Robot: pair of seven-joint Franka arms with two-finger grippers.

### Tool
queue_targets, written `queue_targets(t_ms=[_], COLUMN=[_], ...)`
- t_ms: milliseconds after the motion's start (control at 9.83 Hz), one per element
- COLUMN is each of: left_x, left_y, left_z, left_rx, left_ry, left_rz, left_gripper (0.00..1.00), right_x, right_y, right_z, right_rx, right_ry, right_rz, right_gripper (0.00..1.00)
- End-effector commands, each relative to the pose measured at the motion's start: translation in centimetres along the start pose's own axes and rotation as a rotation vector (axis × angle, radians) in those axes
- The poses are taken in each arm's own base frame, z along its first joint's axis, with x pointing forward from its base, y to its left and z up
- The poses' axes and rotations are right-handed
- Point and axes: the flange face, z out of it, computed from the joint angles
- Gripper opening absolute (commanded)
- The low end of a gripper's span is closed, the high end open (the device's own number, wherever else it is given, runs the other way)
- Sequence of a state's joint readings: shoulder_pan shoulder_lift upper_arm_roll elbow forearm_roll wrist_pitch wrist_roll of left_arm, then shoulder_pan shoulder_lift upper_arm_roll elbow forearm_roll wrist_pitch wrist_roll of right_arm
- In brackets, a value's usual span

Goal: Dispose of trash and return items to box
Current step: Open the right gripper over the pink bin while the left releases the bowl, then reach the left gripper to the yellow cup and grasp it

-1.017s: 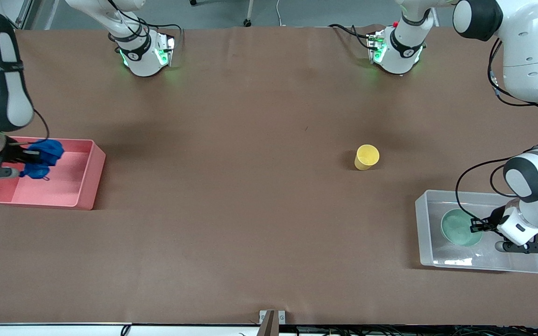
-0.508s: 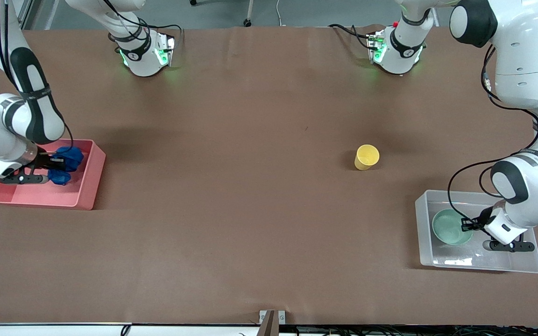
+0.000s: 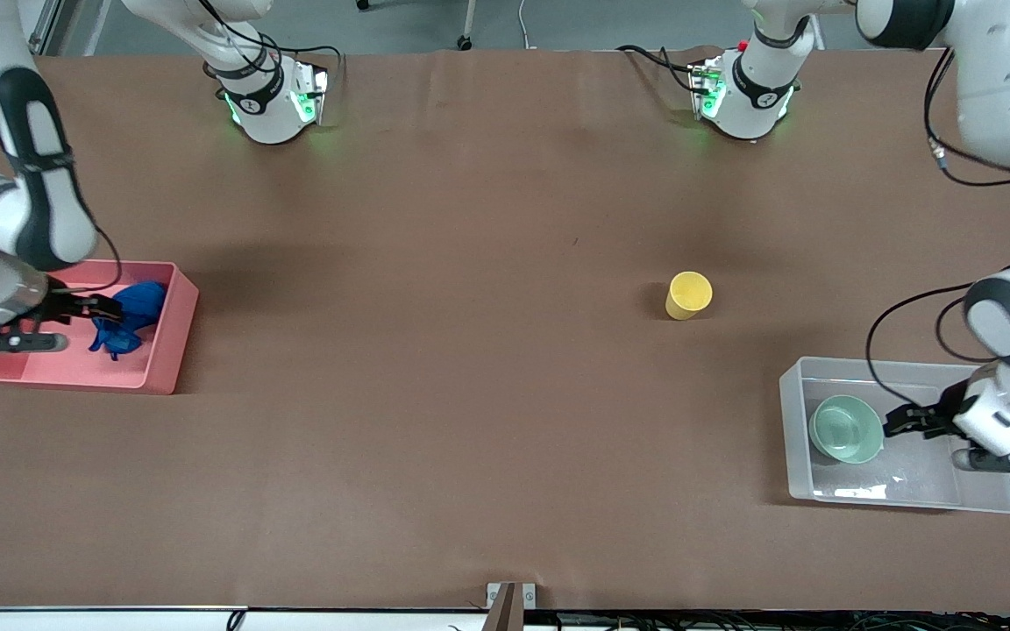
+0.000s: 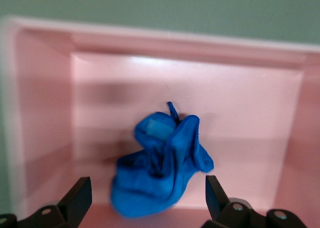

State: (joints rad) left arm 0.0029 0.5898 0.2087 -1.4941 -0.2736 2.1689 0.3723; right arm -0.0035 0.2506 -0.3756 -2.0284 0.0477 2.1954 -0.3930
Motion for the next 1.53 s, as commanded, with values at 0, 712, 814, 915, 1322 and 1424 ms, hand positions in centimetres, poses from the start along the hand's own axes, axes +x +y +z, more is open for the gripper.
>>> queue_targets(t_ms=[0,712,814,915,1322,1424], left_x=[-2.9,-14.7,-16.0,-17.2,-20.7,-20.9], left_y=[2.0,20.1,22.1,23.3,26.4,26.7], left_z=[-6.6,-6.1,-3.4,-0.3,10.0,11.5], left_rx=[0.01,0.012,0.011,0.009,-0.026,-0.036], left_ry=[-0.056,-0.206,-0.202,-0.194,-0.213,-0.215], left_rz=[0.052,0.127,0.145,0.147,0.162,0.165], left_gripper=[1.0,1.0,1.0,0.98,0.95,0.91], right_x=[-0.4,-3.3,-3.8,-3.9,-3.8,-3.7], right_y=[-2.7,-12.6,-12.4,-12.3,-12.3,-12.6], right_z=[-10.9,-34.6,-35.1,-35.2,-35.0,-35.0], right_rx=[0.06,0.041,0.038,0.039,0.03,0.027], right_ry=[0.044,0.117,0.103,0.102,0.094,0.094], right_rz=[0.093,0.229,0.198,0.199,0.196,0.19], right_gripper=[1.0,1.0,1.0,1.0,1.0,1.0])
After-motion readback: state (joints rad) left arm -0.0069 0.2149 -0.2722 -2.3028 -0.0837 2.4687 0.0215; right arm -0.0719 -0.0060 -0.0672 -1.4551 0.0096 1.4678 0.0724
